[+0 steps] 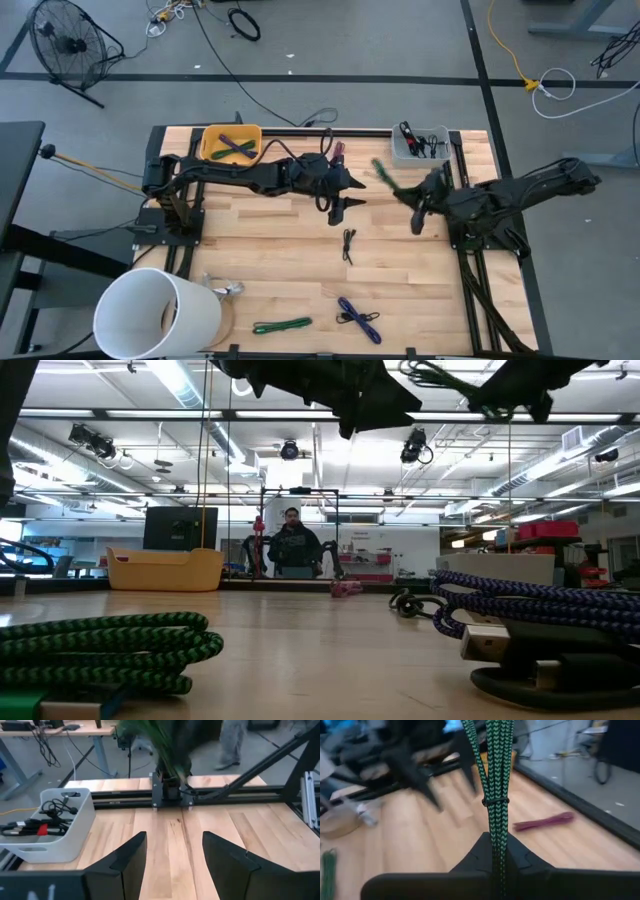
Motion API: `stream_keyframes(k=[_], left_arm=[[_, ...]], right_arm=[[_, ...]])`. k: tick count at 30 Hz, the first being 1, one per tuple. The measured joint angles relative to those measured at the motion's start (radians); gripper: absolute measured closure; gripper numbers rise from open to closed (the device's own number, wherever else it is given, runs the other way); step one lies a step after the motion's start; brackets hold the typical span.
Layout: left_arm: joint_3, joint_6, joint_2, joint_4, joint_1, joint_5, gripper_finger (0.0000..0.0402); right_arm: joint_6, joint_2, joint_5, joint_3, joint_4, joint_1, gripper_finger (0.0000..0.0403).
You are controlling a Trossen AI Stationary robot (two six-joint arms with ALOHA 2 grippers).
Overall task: Pick & Place USB Port
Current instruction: Put the green charger cable into the yellow bin
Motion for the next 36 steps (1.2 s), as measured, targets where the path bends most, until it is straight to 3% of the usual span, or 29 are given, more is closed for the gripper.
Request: stream_keyframes(k=[4,15,27,30,33,36], left_arm=[[0.000,-0.005,0.000,0.048,0.000,0.001,0.0204],[0.000,-0.050,0.000,0.194,0.000,0.101,0.0204],[-0.001,-0.101,0.000,0.301,-0.002,0.112,0.0204],[-0.001,-0.108,0.004,0.332,-0.003,0.167,0.0205],[-0.001,-0.126,0.007,0.329,-0.003,0.191,0.0226],[-0.001,-0.126,0.007,0.329,-0.002,0.219,0.0294]], right_arm=[[-0.071,0.033,-0.047,-0.099,0.256,0.016,0.0393],[-0.217,0.046,-0.037,-0.287,0.703,0.052,0.0393],[-0.305,0.138,-0.047,-0.304,0.880,0.018,0.0393],[-0.331,0.164,-0.067,-0.304,0.924,0.000,0.0393],[-0.334,0.178,-0.096,-0.304,0.958,-0.013,0.0393],[-0.335,0.179,-0.114,-0.304,0.961,-0.015,0.0393]])
